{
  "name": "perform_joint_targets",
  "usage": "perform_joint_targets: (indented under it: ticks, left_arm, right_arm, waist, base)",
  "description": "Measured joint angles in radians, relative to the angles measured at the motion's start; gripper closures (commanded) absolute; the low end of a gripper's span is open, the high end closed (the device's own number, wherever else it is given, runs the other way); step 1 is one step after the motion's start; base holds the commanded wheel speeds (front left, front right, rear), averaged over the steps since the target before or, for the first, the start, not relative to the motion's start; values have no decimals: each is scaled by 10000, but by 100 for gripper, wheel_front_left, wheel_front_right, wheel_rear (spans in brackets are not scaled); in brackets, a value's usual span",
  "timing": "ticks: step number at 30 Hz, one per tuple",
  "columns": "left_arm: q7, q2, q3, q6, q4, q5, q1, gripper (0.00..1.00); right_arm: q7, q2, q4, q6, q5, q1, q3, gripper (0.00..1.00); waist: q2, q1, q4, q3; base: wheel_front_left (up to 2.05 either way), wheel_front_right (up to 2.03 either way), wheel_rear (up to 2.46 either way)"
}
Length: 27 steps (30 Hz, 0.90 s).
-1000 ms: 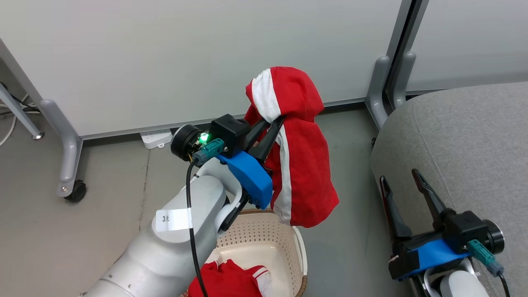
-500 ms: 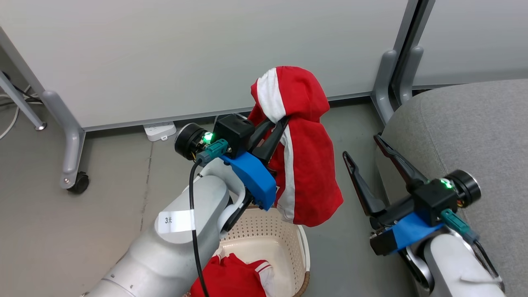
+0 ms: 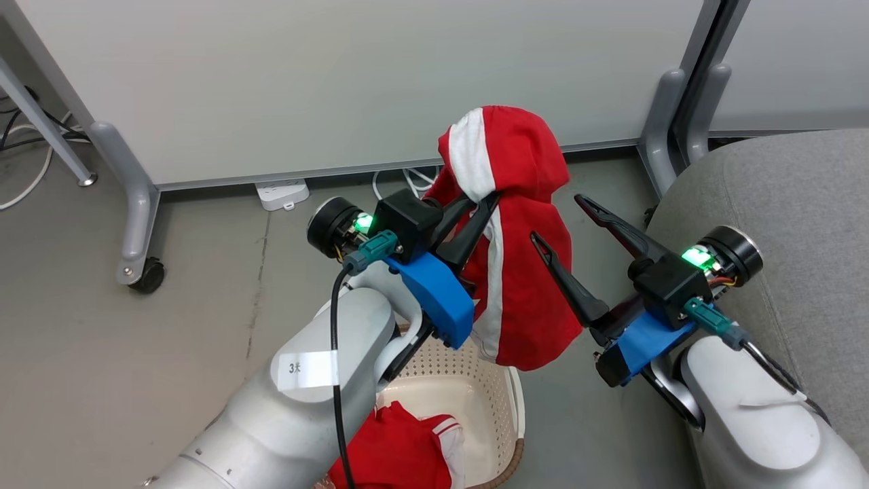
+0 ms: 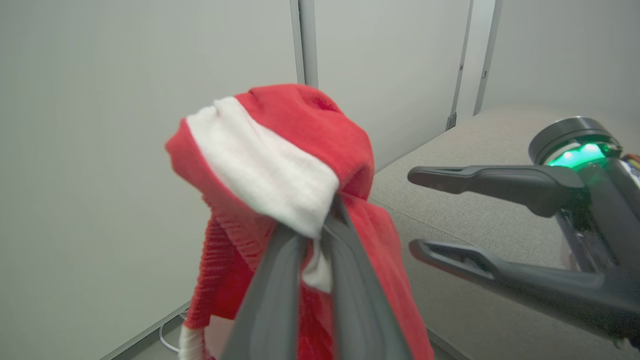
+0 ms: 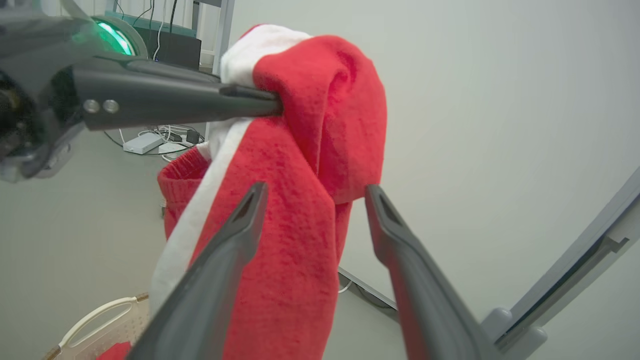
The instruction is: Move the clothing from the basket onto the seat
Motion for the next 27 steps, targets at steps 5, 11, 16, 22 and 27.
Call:
perform_joint_targets:
  ticks: [5, 11, 16, 22, 27]
  left_arm:
    - [0, -29, -109, -2, -128, 46, -39, 100]
    - [0, -65, -196, -2, -278, 94, -128, 100]
    - [0, -102, -268, -4, -341, 94, -194, 100]
    - [0, -115, -378, -15, -391, 94, -247, 100]
    - [0, -136, -430, -17, -431, 92, -327, 100]
  right_arm:
    - [-2, -222, 623, 0, 299, -502, 652, 0]
    - [-2, -385, 1277, 0, 905, -1011, 1584, 0]
    - [-2, -449, 1632, 0, 1551, -1379, 2311, 0]
    - [-2, -437, 1858, 0, 2098, -1748, 2792, 0]
    - [-2, -286, 2019, 0, 2376, -1987, 2951, 0]
  waist:
    - [0, 0, 120, 85]
    - [0, 0, 231, 204]
    - [0, 0, 306, 299]
    - [0, 0, 366, 413]
    - [0, 0, 386, 488]
  base:
    - [0, 0, 0]
    - [0, 0, 0]
    - [0, 0, 0]
    - [0, 0, 0]
    - [0, 0, 0]
